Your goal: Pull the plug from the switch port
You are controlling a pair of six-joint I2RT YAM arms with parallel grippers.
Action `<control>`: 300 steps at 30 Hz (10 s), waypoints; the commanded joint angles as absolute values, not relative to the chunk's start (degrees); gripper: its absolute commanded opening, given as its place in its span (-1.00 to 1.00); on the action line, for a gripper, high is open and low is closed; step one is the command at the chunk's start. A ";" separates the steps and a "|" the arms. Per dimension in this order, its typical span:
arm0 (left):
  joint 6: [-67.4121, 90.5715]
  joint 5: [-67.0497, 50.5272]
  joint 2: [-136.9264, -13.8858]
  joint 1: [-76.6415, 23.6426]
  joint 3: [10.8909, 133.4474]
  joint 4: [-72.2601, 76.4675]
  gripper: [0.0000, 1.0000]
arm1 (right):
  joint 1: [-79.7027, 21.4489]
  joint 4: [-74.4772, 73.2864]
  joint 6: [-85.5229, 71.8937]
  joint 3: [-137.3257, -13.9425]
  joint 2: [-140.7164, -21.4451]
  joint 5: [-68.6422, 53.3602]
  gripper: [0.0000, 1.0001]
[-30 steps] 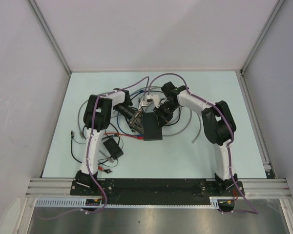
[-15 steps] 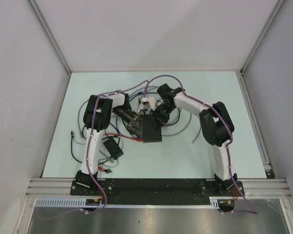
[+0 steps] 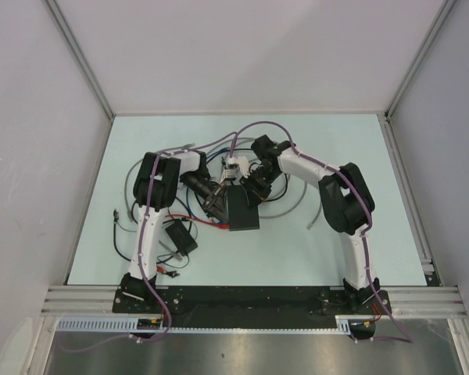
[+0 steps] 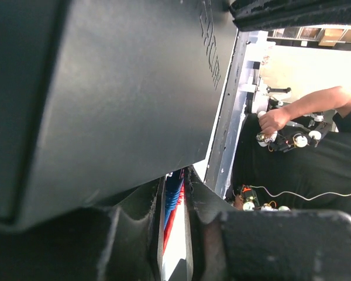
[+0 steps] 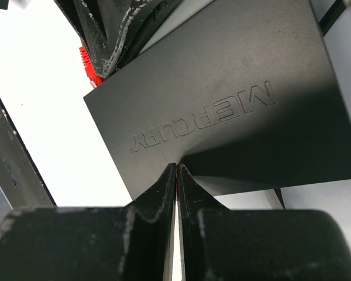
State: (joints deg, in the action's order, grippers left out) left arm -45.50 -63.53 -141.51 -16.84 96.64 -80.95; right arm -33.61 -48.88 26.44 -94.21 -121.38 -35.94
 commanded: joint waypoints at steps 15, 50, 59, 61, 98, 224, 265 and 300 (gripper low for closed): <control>-42.63 -69.51 -142.99 -18.02 103.36 -78.22 -0.99 | -35.33 -49.48 28.39 -94.14 -120.67 -37.53 -0.86; -50.63 -57.75 -139.31 -14.24 97.90 -80.25 -1.00 | -36.65 -47.20 27.07 -90.09 -123.75 -32.26 -0.86; -49.75 -54.84 -138.79 -12.92 103.53 -80.07 -1.00 | -37.00 -47.20 26.89 -90.44 -123.93 -31.55 -0.86; -49.31 -55.54 -137.73 -11.78 104.15 -78.84 -1.00 | -37.00 -47.20 26.89 -90.18 -123.57 -31.20 -0.86; -45.88 -44.08 -122.78 -5.36 112.14 -73.11 -0.17 | -30.76 -57.74 28.92 -102.22 -113.04 -30.84 -0.27; -26.63 -57.13 -132.80 -20.83 87.44 -58.00 -1.00 | -34.89 -47.55 26.54 -90.79 -120.32 -30.76 -0.89; -46.48 -47.73 -135.97 -18.46 96.95 -77.33 -1.00 | -35.51 -47.11 26.37 -90.88 -121.90 -29.71 -0.89; -25.74 -16.17 -118.05 -0.18 110.92 -52.29 0.99 | -15.30 -46.76 18.20 -126.81 -127.79 -26.54 -0.10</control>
